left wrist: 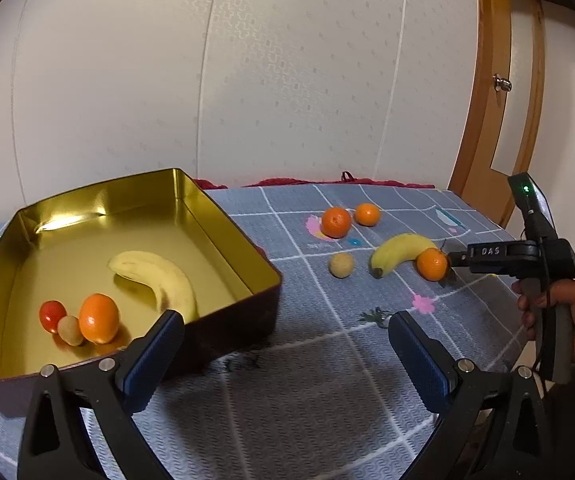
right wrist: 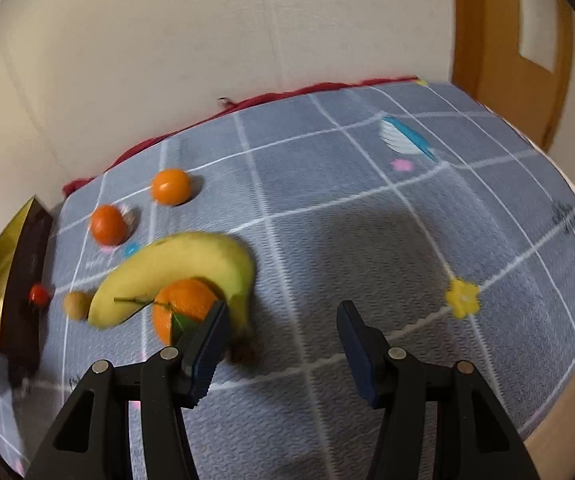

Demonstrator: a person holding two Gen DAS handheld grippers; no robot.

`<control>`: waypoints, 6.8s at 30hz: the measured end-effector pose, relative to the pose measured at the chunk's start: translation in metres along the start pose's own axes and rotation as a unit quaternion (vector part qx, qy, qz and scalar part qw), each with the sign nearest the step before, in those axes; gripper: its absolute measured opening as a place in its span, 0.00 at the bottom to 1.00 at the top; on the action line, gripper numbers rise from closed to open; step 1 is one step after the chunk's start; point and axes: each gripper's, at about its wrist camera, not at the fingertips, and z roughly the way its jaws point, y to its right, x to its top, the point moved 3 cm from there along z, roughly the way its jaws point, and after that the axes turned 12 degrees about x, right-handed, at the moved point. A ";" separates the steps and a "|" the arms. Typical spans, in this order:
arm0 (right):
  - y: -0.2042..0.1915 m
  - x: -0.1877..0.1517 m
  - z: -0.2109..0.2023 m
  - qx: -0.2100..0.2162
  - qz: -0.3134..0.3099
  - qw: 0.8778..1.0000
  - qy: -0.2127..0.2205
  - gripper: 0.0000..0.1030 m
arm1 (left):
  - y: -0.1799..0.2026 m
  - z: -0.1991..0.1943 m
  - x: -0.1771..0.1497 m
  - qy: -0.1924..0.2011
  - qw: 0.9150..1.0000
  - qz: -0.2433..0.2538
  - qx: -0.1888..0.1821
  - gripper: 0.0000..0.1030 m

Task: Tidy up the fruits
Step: 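Withdraw both grippers from the tray toward the remaining fruit, then lower the left gripper onto the leafy mandarin beside the banana, then close the left gripper on the leafy mandarin while the right gripper grasps the yellow banana, then carry mandarin and banana over the gold tray and open the left gripper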

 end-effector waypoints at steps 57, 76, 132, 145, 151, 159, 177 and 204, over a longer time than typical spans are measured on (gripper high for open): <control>0.053 0.028 -0.011 0.066 0.075 0.994 0.037 0.55 | 0.206 0.108 0.030 -0.063 0.989 0.115 -0.068 0.34; -0.020 0.037 0.034 0.135 -0.081 0.987 -0.040 0.57 | 0.144 0.075 0.000 -0.071 0.990 0.084 -0.088 0.49; -0.011 0.023 0.007 0.106 -0.059 0.992 -0.033 0.29 | 0.139 0.084 0.015 -0.089 0.988 0.077 -0.105 0.38; -0.083 0.034 0.002 0.219 -0.045 0.975 -0.012 0.27 | 0.034 0.035 0.041 -0.042 0.997 0.009 -0.070 0.38; -0.110 0.028 0.019 0.204 -0.051 0.977 -0.036 0.25 | -0.029 0.024 0.050 -0.021 1.000 0.002 -0.017 0.39; -0.108 0.018 0.037 0.153 -0.082 0.983 -0.065 0.10 | -0.109 0.024 0.049 -0.006 0.998 -0.058 0.035 0.39; -0.143 0.007 0.071 0.081 -0.166 0.979 -0.086 0.40 | -0.201 0.063 0.042 -0.096 0.971 -0.175 0.131 0.39; -0.177 0.029 0.000 0.183 -0.123 0.972 0.082 0.29 | -0.202 0.057 0.044 -0.079 0.969 -0.179 0.152 0.81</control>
